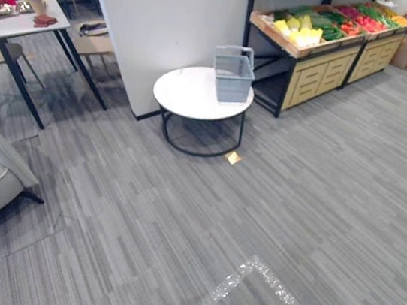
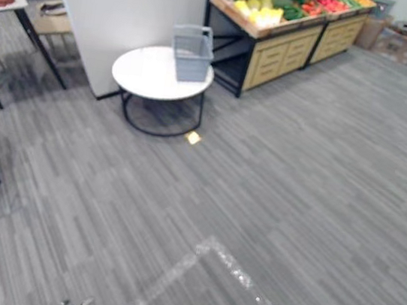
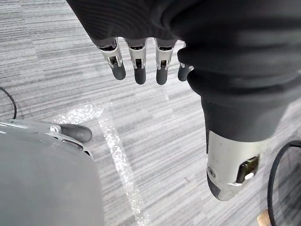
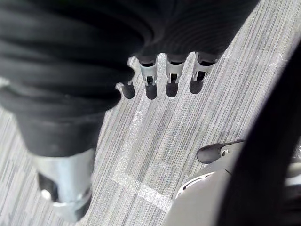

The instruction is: Pick vegetable in the basket

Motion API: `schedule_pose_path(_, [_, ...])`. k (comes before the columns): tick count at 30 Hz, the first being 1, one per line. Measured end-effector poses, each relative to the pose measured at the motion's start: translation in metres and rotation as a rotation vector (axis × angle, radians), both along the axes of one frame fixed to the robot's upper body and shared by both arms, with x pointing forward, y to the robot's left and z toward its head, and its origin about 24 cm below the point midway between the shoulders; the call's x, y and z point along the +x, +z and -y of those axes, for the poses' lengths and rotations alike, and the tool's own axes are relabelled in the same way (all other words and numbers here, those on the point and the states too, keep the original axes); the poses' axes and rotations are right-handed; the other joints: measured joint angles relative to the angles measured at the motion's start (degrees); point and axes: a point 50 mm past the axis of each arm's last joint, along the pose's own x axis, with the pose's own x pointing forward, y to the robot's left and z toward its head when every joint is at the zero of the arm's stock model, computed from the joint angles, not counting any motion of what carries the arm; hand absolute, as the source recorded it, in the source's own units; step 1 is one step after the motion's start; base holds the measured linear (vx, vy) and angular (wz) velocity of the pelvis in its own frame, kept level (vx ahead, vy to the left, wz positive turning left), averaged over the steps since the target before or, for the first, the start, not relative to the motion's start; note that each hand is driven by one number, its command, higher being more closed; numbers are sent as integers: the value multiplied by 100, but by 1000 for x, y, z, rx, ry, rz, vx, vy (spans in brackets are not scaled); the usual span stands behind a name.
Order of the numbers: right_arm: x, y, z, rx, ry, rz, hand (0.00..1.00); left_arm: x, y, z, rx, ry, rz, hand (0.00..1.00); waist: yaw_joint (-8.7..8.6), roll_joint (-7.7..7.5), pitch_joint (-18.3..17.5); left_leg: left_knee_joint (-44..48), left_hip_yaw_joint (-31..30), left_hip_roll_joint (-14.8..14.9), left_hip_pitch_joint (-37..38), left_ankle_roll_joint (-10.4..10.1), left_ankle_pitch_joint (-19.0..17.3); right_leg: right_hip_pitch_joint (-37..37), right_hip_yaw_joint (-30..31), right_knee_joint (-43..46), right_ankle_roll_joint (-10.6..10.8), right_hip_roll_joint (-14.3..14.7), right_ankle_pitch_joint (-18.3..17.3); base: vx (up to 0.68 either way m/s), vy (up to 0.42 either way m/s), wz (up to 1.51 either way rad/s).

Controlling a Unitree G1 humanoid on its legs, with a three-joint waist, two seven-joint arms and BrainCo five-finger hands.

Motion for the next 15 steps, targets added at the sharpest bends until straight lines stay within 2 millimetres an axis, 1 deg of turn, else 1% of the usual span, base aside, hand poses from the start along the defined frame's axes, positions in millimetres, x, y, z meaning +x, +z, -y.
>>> schedule_pose_path(8, [9,1,-2,-5,55,14,0,4,0,-3,-8,11,-9,0,-2,-10,2,-14,124,97,-42,-67,-47,-21,105,-118,-23,117,28,46,-49,-7])
schedule_pose_path(12, [19,3,-2,-11,67,41,0,6,0,-3,-8,26,-6,0,7,10,26,64,225,156,-114,-143,-95,-81,161,-125,-24,165,28,23,-48,-9])
schedule_pose_path(14, [24,3,-3,-12,81,53,0,7,0,-5,-3,39,-6,0,13,-30,62,382,284,200,-204,-269,-182,-80,240,-68,-25,160,26,12,-47,-21])
schedule_pose_path(15, [28,4,-4,-13,106,62,0,10,1,-7,-2,64,4,0,14,-83,116,774,298,226,-358,-314,-233,-78,255,-18,-30,123,22,-5,-51,-9])
